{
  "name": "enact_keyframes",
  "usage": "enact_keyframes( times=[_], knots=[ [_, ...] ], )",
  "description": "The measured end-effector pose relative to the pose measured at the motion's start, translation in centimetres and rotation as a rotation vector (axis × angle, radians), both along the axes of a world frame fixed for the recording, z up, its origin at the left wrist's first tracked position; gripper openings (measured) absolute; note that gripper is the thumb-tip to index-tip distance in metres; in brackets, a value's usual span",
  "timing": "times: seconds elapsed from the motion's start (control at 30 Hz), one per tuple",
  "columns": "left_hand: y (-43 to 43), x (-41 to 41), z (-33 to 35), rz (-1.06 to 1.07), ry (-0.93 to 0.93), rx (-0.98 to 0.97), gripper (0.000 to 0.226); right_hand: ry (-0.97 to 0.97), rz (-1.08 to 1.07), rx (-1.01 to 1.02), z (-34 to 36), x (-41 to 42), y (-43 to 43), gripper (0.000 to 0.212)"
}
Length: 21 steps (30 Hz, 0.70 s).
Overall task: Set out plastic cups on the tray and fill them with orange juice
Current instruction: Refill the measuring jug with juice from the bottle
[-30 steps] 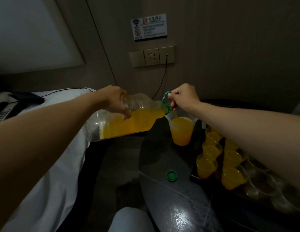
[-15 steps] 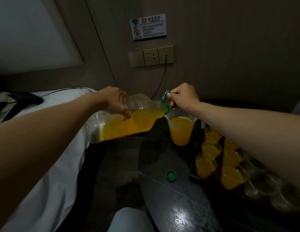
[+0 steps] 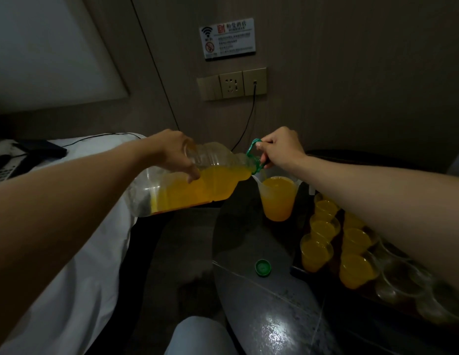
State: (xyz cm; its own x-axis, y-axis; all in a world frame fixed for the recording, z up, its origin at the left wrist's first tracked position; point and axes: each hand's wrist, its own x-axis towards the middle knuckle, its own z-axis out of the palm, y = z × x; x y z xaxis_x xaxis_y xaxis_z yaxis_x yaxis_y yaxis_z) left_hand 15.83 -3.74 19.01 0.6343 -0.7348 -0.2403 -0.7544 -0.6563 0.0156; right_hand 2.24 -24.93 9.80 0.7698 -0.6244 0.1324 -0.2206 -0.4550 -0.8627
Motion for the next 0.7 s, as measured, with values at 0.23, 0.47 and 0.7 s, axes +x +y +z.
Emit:
enact_keyframes(
  times=[0.23, 0.47, 0.7],
  knots=[
    [-0.07, 0.07, 0.01, -0.005, -0.006, 0.016, 0.052, 0.005, -0.01, 0.018, -0.35, 0.06, 0.17, 0.016],
    [-0.12, -0.01, 0.07, -0.002, -0.017, 0.024, 0.053, -0.003, -0.005, 0.017, -0.32, -0.02, 0.14, 0.017],
    [-0.14, 0.0, 0.3, -0.002, -0.017, 0.038, 0.055, 0.003, -0.006, 0.019, -0.42, -0.13, 0.16, 0.018]
  ],
)
